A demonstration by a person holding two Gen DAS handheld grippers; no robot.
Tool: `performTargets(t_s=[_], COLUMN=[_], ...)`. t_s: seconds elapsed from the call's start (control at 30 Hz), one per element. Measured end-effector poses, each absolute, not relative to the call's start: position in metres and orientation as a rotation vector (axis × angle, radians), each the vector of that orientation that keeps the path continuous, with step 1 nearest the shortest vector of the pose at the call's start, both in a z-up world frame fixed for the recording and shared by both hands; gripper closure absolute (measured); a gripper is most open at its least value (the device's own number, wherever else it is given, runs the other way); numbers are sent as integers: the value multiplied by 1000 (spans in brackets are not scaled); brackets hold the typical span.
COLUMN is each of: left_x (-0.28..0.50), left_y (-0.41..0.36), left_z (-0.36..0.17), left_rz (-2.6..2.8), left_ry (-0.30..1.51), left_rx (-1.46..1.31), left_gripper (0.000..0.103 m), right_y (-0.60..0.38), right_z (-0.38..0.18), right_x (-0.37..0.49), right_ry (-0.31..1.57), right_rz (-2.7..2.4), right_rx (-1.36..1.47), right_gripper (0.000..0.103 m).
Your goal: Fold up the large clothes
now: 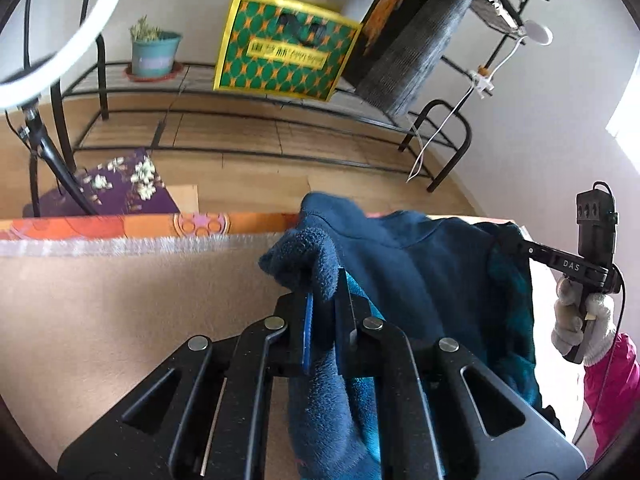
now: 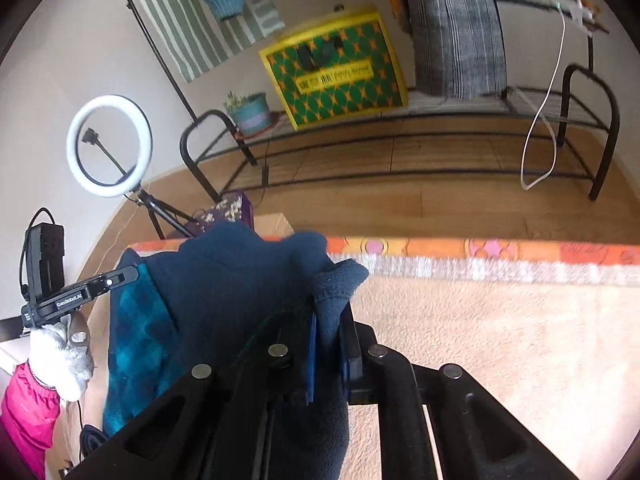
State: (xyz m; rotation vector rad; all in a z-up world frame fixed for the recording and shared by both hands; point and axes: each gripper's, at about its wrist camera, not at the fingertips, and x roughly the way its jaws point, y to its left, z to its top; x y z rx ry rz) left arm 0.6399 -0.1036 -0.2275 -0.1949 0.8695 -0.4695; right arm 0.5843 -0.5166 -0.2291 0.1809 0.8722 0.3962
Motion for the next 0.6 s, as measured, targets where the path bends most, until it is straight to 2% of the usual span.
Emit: performTargets(t_s=[0.43,0.6], left_x=[539,484], left_y=[-114,-113], left_z=[-131,-118], left_rz=[-539,-571], left_ry=[734,723], left_rx=[-117,-102], left_gripper=[97,97], right_y=[-503,-495], right_z=[-130,-105], right_x=[493,430], right_ry=[768,777], right_rz=[442,486], right_rx=[124,77], right_gripper=[97,97])
